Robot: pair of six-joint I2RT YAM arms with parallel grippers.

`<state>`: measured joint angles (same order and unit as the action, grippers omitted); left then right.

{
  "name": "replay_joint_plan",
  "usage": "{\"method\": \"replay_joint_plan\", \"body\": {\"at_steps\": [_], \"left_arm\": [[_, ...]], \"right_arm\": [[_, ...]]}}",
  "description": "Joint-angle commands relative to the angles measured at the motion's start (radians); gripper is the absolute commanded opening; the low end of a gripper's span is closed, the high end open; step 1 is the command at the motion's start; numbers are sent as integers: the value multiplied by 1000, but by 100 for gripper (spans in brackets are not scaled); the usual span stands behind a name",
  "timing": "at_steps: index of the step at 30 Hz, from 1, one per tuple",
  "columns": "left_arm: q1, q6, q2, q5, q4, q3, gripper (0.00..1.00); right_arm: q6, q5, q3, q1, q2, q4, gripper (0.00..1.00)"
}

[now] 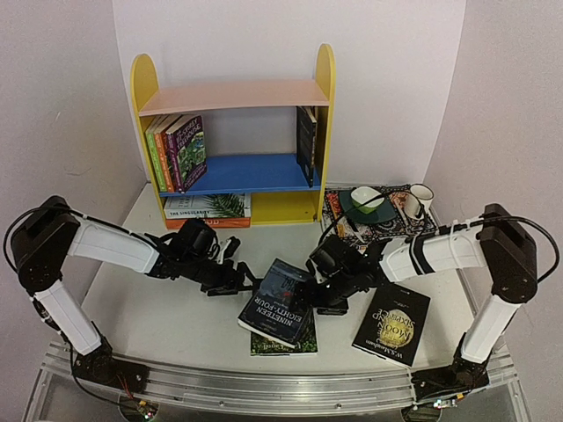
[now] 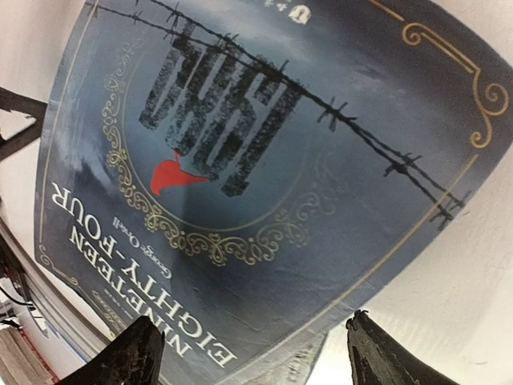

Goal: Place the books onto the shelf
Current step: Adjust the book pile, then pick up the book from the book pile.

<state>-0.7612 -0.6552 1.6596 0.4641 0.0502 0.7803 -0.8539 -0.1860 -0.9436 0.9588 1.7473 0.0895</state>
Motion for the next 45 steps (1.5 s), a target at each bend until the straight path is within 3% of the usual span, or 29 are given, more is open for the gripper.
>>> {"method": "replay_joint_plan", "body": {"at_steps": [1,8,17,22,34,36,38,39,45], "left_arm": [[16,5,-63,39,19,-38,85],[14,-37,-66,126,12,-101,82],[-24,-55,-40,195,8,-117,82],[-45,-60,7,200,9,-93,77],[-37,-85,26,166,9,-62,42],[-26,-87,7,172,9,-69,30],[-16,-88,-18,187,8,-74,4],[-13,-88,-31,197,7,-76,0],[-4,-112,-113,257,-1,-70,0]], "right_arm": [[76,47,-21,-2,-60,-134,81],[84,46,24,-2,-91,-180,82],[75,-26,-15,-3,-8,-136,76],[66,-34,-27,-3,12,-117,71],[67,-43,-11,-2,-2,-60,65],[86,-26,3,-2,-28,-60,68],[119,1,14,-3,-64,-71,73],[141,16,17,-2,-84,-82,75],[406,118,-7,-3,-245,-207,80]]}}
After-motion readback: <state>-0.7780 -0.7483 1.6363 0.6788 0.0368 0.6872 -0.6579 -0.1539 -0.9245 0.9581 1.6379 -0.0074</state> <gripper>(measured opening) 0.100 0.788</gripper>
